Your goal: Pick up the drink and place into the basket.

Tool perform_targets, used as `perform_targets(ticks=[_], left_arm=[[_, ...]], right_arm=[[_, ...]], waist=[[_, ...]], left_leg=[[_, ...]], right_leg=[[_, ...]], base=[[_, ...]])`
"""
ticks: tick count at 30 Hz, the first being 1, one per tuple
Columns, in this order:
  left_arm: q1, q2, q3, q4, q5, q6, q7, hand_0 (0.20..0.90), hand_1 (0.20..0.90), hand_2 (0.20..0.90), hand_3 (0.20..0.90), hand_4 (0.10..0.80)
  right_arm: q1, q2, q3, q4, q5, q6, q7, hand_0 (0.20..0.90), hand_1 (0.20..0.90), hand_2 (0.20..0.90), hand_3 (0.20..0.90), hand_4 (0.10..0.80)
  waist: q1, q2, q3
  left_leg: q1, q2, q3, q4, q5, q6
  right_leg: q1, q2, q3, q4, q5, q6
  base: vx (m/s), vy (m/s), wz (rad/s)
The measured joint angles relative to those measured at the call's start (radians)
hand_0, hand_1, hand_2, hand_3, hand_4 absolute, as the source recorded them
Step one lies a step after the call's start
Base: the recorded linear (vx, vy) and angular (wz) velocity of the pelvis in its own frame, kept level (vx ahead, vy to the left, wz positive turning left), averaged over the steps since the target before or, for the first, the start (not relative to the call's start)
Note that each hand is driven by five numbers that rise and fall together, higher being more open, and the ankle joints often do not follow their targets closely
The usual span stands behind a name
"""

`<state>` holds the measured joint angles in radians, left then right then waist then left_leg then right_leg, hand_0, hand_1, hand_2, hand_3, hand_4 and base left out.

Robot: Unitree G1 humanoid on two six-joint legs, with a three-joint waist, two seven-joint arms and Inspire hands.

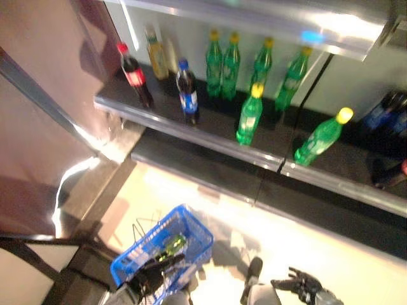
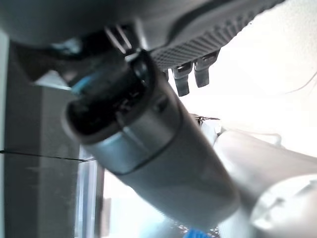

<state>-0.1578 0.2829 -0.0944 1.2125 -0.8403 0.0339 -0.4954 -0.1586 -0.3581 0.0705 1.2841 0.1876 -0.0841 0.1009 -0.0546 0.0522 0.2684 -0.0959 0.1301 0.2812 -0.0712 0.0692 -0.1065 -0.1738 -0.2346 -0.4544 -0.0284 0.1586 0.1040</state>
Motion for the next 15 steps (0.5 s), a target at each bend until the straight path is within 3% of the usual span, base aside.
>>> perform_targets(ticks=[5,8,15], left_arm=[[-0.055,-0.001,-0.014,-0.057,-0.057,-0.012,-0.001,0.300,0.300,0.300,0.200,0.100],[-0.125,0.003,-0.017,-0.056,-0.097,-0.012,0.000,0.300,0.300,0.300,0.200,0.100],[-0.188,0.012,-0.061,-0.057,-0.149,-0.020,0.005,0.300,0.300,0.300,0.200,0.100]], right_arm=[[-0.053,-0.024,0.007,-0.016,0.012,-0.005,-0.020,0.900,0.900,0.900,0.900,0.800],[-0.098,-0.034,0.008,-0.014,0.043,-0.017,-0.023,0.900,0.900,0.900,0.900,0.800],[-0.182,-0.037,0.019,-0.039,0.135,-0.129,-0.026,0.900,0.900,0.900,0.900,0.800]], waist=[[-0.001,0.024,0.105],[-0.001,0.013,0.166],[0.007,-0.026,0.202]], left_leg=[[-0.052,0.002,-0.005,0.021,0.009,0.001],[-0.089,0.003,-0.007,0.068,0.002,0.010],[-0.183,0.012,-0.019,0.269,-0.077,0.019]], right_leg=[[-0.047,-0.002,0.030,0.019,0.002,-0.002],[-0.085,-0.022,0.043,0.079,-0.020,-0.004],[-0.182,-0.077,0.106,0.281,-0.100,-0.007]], base=[[-0.173,0.004,0.04],[-0.179,-0.008,0.12],[-0.098,-0.046,0.01]])
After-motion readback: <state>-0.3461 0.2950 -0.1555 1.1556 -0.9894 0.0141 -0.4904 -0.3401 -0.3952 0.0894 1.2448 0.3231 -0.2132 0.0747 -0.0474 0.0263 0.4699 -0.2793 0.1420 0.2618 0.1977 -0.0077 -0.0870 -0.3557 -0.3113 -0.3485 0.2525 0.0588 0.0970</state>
